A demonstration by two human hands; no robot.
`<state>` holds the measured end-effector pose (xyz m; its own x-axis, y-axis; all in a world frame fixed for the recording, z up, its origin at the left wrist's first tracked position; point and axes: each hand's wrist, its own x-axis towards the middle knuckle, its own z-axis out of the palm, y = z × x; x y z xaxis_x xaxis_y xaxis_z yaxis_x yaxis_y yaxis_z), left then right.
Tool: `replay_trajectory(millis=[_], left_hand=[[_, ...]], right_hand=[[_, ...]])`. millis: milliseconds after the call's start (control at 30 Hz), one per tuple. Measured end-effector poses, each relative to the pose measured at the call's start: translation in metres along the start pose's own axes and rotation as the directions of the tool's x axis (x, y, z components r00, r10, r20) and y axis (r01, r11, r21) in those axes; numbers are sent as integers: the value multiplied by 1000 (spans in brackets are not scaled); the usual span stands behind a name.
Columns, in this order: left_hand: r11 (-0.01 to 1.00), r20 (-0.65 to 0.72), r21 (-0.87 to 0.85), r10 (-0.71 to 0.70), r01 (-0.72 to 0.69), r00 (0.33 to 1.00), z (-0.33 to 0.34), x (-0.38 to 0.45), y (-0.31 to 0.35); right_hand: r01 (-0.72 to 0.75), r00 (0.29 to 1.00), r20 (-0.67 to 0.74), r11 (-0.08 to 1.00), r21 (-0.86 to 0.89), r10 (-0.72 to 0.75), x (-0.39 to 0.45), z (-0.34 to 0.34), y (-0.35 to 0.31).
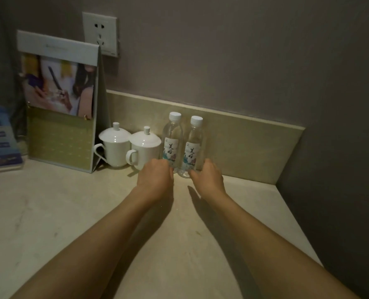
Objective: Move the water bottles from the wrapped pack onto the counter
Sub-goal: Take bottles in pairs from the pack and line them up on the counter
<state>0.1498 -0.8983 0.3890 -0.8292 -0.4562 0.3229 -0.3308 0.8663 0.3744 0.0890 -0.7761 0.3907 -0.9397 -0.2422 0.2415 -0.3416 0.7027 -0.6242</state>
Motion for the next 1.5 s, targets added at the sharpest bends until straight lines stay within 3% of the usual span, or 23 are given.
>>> replay_trajectory(millis=[400,667,767,1000,1200,1500], left_hand=[[993,-93,-85,73,-81,993,-2,-76,124],[966,-139,-183,158,-182,978,7,-161,258],[946,-132,-217,215,-240,968,17,-192,307],[891,-95,-283,342,-355,935,46,-256,421],[844,-25,-347,429,-410,903,85,-295,489],[848,220,-358,484,-392,847,194,-316,564]], right_hand=[[71,991,-116,995,67,-63,-62,-115,60],[143,957,-268,983,118,-108,-130,-228,158],[128,919,-388,986,110,-76,-157,-271,202],[62,861,-509,991,122,8,-209,-352,296],[-1,816,-571,989,148,86,-234,-382,367],[-194,797,-552,969,153,247,-236,-397,488]])
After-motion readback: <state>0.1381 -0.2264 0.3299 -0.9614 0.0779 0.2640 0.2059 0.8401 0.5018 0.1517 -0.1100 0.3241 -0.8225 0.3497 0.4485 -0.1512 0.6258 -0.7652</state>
